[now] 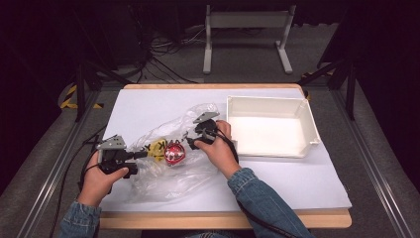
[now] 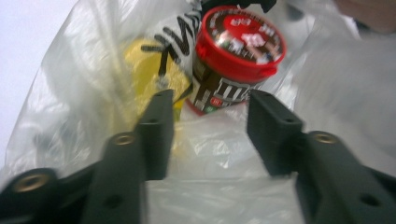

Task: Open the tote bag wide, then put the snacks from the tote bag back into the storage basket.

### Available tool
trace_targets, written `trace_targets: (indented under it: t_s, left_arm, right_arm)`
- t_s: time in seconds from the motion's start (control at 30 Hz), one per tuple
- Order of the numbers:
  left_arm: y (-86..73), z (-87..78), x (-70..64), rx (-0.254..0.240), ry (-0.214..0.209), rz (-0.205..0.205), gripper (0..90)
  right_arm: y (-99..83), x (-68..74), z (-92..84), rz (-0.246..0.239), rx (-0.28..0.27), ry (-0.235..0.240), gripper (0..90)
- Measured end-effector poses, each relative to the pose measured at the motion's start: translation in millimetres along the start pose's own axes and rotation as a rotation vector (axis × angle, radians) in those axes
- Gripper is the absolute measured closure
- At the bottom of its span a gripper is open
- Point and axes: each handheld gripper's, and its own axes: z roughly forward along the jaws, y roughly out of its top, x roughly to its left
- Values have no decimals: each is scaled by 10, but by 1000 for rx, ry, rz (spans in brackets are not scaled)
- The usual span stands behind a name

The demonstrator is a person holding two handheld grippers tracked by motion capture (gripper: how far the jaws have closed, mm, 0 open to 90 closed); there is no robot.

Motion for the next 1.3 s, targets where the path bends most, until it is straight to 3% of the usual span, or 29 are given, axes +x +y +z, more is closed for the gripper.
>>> trace_targets:
  t_s: [0.2, 0.33, 0.57, 0.7, 0.8, 0.87, 1.0, 1.3]
  left_arm:
    - [73, -94, -52, -44, -6, 31, 379]
    - [95, -174, -51, -48, -9, 38, 275]
    - [120, -337, -21, -82, 26, 59, 214]
    - [132, -394, -27, -94, 18, 65, 195]
    - [150, -398, -21, -116, 8, 65, 186]
    - [156, -368, -41, -113, 5, 50, 183]
    - [180, -335, -80, -90, -4, 67, 183]
    - [184, -299, -98, -78, -6, 74, 178]
  right_arm:
    - [55, -20, -177, -2, -51, 30, 167]
    - [91, -31, -285, -8, -82, 64, 150]
    - [104, -7, -425, -34, -138, 120, 132]
    - [122, 31, -498, -60, -183, 235, 124]
    - [131, 49, -540, -70, -200, 278, 116]
    - [133, 61, -571, -60, -210, 306, 110]
    - [132, 120, -580, -8, -232, 397, 91]
    - [150, 354, -482, -68, -191, 489, 41]
